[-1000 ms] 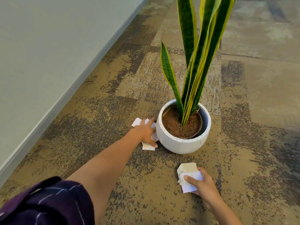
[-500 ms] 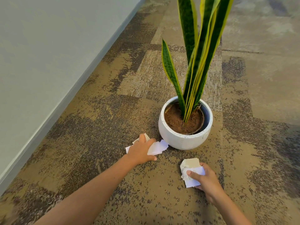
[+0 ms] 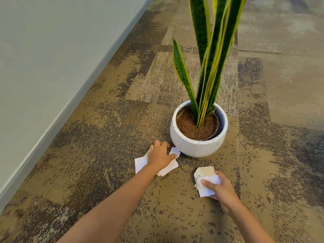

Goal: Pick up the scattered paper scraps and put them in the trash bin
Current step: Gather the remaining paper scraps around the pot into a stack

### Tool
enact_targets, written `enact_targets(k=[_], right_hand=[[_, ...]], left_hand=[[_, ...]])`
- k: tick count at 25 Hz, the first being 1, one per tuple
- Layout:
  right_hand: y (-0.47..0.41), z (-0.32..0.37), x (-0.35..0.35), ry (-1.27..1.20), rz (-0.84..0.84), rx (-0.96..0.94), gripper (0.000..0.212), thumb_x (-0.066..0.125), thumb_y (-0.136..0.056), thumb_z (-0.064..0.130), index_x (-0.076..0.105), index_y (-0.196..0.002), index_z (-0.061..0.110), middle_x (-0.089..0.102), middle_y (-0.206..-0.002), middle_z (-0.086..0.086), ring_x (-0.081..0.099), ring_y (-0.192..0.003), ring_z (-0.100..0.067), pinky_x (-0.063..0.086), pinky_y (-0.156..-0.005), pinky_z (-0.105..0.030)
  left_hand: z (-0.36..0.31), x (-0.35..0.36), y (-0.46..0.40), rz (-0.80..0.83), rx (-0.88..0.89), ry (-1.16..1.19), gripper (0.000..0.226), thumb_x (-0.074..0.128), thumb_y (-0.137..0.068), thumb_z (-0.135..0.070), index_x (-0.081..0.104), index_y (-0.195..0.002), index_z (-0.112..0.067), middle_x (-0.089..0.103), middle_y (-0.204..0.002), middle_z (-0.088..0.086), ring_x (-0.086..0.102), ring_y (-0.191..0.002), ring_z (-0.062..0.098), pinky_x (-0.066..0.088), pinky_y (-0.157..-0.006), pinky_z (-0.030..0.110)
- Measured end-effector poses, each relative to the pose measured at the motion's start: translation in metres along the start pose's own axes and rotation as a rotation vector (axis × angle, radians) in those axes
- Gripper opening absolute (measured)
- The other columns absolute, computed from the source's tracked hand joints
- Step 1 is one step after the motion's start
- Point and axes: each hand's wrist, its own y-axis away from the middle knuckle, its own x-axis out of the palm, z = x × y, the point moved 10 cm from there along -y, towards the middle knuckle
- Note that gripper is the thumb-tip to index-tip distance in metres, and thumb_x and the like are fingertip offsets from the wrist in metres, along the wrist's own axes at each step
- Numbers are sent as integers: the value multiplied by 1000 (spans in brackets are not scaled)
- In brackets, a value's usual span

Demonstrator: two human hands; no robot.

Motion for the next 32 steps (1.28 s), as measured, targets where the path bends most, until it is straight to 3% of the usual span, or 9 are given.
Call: enact_targets(k=[5, 9, 12, 16, 18, 20, 25, 29, 32], right_hand=[[0, -1, 1, -7, 2, 1, 51, 75, -78, 5, 49, -121, 13, 65, -108, -10, 67, -92, -26, 57, -57, -31], [-2, -1, -1, -13, -23, -20, 44, 75, -77, 4, 52, -114, 12, 66, -99, -7, 67, -85, -23, 58, -56, -31], [-3, -2, -1, -25, -34, -20, 43, 75, -77, 4, 51, -111, 15, 65, -99, -6, 66, -85, -23, 58, -60, -34], [-5, -3, -2, -18, -52, -19, 41, 75, -78, 3, 53, -111, 12, 66, -99, -8, 67, -87, -28, 59, -69, -41], [-6, -3, -2, -11, -54, -23, 41, 75, -78, 4, 54, -113, 11, 68, -100, -9, 67, -89, -29, 59, -73, -45], [-5, -2, -1, -9, -52, -31, 40, 75, -78, 4, 56, -112, 9, 69, -100, -10, 68, -89, -30, 59, -74, -46], [-4, 1, -1, 29, -52, -23, 37, 69, -80, -3, 55, -113, 7, 67, -100, -14, 67, -90, -31, 59, -73, -47], [-3, 2, 2, 72, -12, 1, 29, 59, -86, -1, 56, -111, 14, 66, -106, -14, 65, -95, -32, 58, -72, -44], [1, 1, 5, -14, 19, 52, 17, 52, -94, 11, 56, -109, 15, 66, -106, -11, 64, -91, -27, 56, -66, -37]], left_hand=[[-10, 16, -3, 63, -63, 22, 62, 73, -78, -39, 41, -130, -24, 34, -130, 9, 35, -122, 34, 42, -96, 48], [-9, 11, -6, 11, -52, 52, 39, 66, -85, -35, 53, -116, -14, 46, -123, 11, 44, -117, 34, 43, -95, 48], [6, 4, 3, -78, -173, 247, 21, 53, -94, -33, 60, -102, -15, 64, -102, 10, 57, -104, 32, 37, -92, 41], [16, -9, 34, -256, -300, 393, 26, 46, -97, -33, 53, -74, -23, 54, -69, -2, 54, -84, 28, 22, -77, 37], [7, -7, 49, -268, -249, 443, 28, 50, -96, -33, 52, -69, -24, 49, -64, -7, 51, -76, 22, 24, -73, 35], [-10, 8, 58, -190, -155, 515, 13, 57, -92, -30, 64, -84, -23, 55, -70, -10, 53, -74, 16, 36, -71, 33], [-50, 60, 67, 18, -24, 505, 18, 66, -87, -22, 68, -102, -13, 71, -97, 5, 60, -81, 13, 45, -72, 23], [-60, 68, 62, -2, 31, 472, 12, 68, -84, -21, 69, -92, -12, 68, -83, 3, 60, -75, 17, 51, -71, 30], [-59, 71, 61, -24, 86, 376, 9, 69, -83, -22, 67, -85, -13, 54, -69, -6, 53, -70, 15, 49, -68, 32]])
